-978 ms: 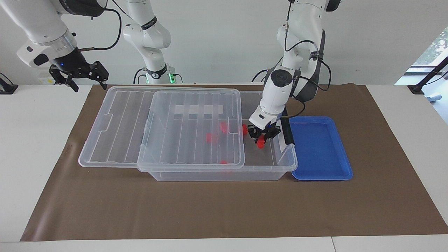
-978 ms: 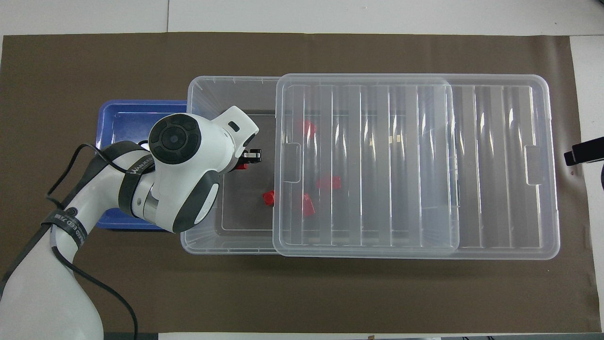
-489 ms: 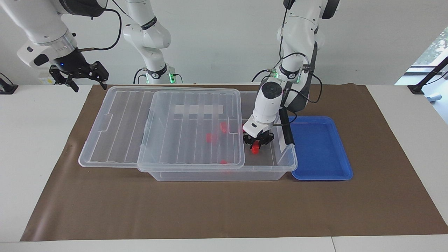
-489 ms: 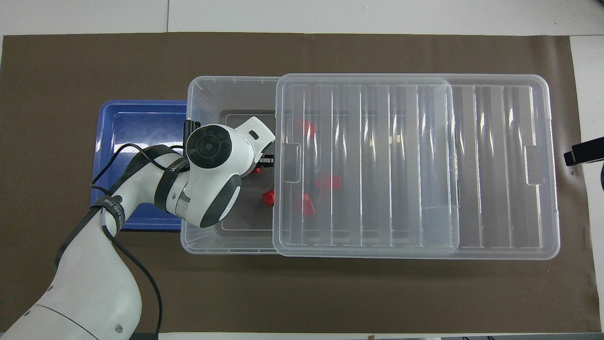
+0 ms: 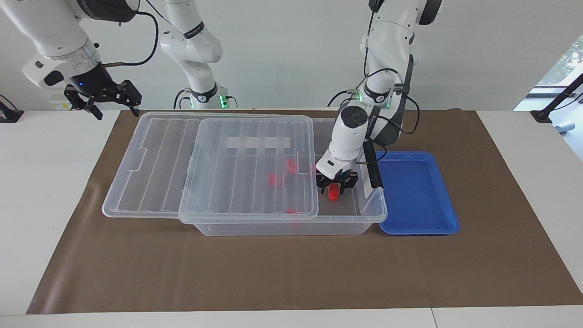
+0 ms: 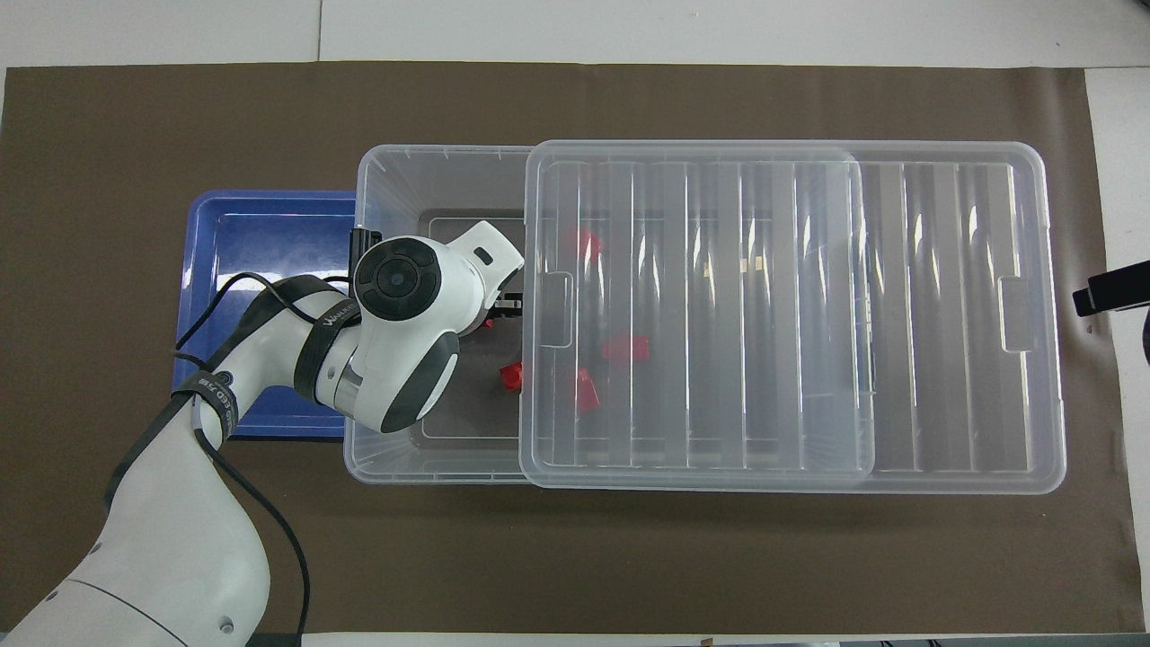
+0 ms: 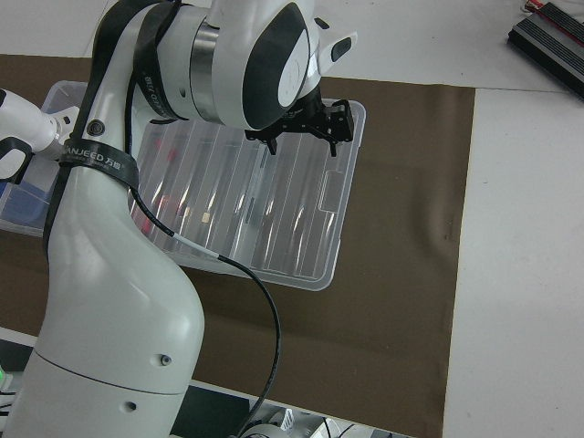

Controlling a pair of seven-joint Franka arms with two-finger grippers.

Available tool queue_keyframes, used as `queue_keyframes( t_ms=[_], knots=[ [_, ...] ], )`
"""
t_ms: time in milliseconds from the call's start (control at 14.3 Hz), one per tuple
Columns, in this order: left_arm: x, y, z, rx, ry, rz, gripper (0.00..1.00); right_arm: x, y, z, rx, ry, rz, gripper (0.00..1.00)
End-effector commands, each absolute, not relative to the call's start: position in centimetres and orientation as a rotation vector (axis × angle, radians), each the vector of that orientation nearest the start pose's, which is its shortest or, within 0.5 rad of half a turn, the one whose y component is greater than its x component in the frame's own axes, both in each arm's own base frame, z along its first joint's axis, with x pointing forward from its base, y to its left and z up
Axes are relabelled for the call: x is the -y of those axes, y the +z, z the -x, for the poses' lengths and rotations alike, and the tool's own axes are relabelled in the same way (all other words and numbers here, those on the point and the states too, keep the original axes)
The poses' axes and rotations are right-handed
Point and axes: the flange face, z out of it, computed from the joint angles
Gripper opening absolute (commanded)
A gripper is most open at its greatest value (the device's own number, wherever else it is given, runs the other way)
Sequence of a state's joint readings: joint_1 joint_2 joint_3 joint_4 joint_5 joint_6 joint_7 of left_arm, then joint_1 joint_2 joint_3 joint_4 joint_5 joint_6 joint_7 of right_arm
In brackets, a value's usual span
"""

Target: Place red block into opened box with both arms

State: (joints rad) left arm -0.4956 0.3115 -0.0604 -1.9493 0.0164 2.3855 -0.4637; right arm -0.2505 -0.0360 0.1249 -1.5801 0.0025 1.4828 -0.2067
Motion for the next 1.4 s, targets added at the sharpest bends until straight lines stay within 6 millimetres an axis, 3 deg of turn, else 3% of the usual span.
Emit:
queue_keyframes(
  t_ms=[0, 489, 699, 768, 1048, 1327],
  knots=[
    [31.9, 38.4, -52.1, -0.145, -0.164, 3.168, 1.0, 6.3, 63.1, -52.8, 0.115, 0.097, 3.134, 1.0],
    [30.4, 46.7, -50.4, -0.128, -0.11, 3.141, 1.0, 7.2, 62.0, -52.5, 0.115, 0.07, 3.149, 0.98],
    [28.1, 51.1, -49.2, -0.101, -0.119, 3.139, 1.0, 9.9, 60.0, -51.6, 0.187, -0.011, 3.161, 0.07],
    [25.8, 51.8, -50.0, -0.053, -0.12, 3.138, 1.0, 10.3, 59.0, -51.3, 0.209, -0.028, 3.164, 0.0],
    [19.8, 53.4, -52.8, -0.07, -0.155, 3.144, 1.0, 14.7, 55.1, -50.2, 0.125, -0.08, 3.182, 0.0],
    [15.1, 56.3, -54.6, -0.145, -0.106, 3.132, 1.0, 16.8, 51.3, -50.4, 0.083, -0.068, 3.178, 0.0]
  ],
)
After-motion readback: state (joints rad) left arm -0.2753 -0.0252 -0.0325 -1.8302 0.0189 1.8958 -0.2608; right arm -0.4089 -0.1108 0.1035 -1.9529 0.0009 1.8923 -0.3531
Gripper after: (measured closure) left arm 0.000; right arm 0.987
